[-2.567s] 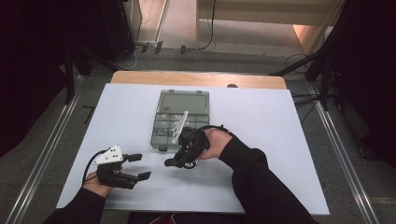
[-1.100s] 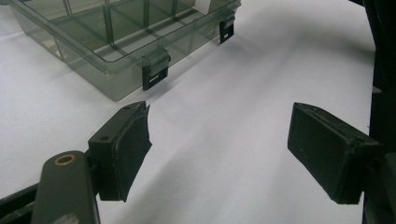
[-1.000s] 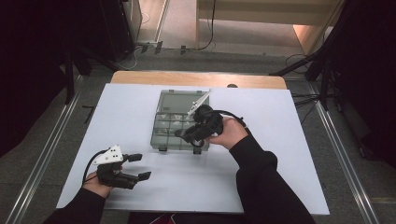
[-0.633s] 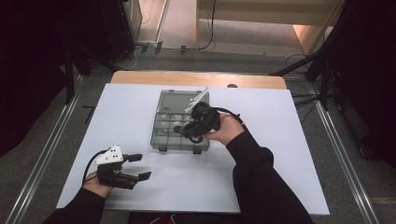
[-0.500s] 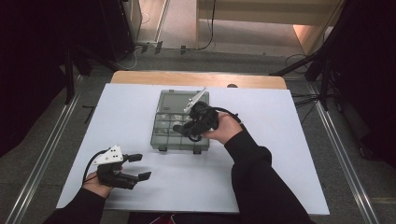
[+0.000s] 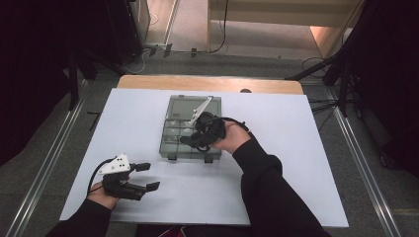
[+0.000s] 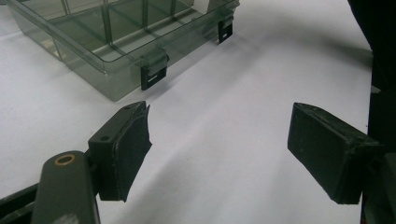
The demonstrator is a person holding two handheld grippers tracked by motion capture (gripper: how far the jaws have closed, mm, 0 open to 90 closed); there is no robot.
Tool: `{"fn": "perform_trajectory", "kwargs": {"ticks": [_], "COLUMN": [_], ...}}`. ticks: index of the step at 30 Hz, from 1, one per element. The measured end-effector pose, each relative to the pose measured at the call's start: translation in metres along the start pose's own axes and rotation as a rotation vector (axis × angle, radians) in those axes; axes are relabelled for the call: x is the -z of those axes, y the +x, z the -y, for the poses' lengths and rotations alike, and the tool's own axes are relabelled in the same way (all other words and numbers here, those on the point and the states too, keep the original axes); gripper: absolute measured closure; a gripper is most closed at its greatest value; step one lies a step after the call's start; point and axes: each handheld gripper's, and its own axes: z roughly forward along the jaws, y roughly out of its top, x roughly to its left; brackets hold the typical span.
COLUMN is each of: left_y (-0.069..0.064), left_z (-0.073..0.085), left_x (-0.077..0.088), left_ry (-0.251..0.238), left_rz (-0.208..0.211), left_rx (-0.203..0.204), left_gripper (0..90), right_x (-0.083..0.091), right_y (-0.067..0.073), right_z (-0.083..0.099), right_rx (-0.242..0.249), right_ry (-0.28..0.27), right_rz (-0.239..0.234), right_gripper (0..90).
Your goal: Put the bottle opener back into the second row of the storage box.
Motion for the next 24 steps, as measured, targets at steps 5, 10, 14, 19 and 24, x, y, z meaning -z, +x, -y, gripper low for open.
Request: {"fn": "perform_trajectory", "kwargs": {"ticks": [5,10,14,19,24], "left_y": [0.0,0.0,0.0,-0.001,-0.001], "left_z": [0.001,0.001,0.001,0.001,0.001], "left_x": [0.001,0.001,0.001,0.0,0.0], "left_ry": [-0.001,0.002,0.003,0.001,0.004], "left_rz": [0.001,0.0,0.0,-0.002,-0.004], "left_rx": [0.002,0.002,0.002,0.002,0.0], "left_gripper": [21.0,21.0,21.0,21.0,21.0], "right_x": [-0.007,-0.006,-0.001,0.007,0.017], "right_y": [0.003,0.003,0.005,0.007,0.015], "right_z": [0.0,-0.001,0.002,0.008,0.021], "right_rx": [0.061,0.008,-0.026,-0.053,-0.078], "right_ry": [-0.006,-0.045,-0.07,-0.121,-0.146], "right_rz": [0.013,-0.002,-0.022,-0.044,-0.049], "right_gripper": [45.8,35.1,35.1,30.2,27.4]}}
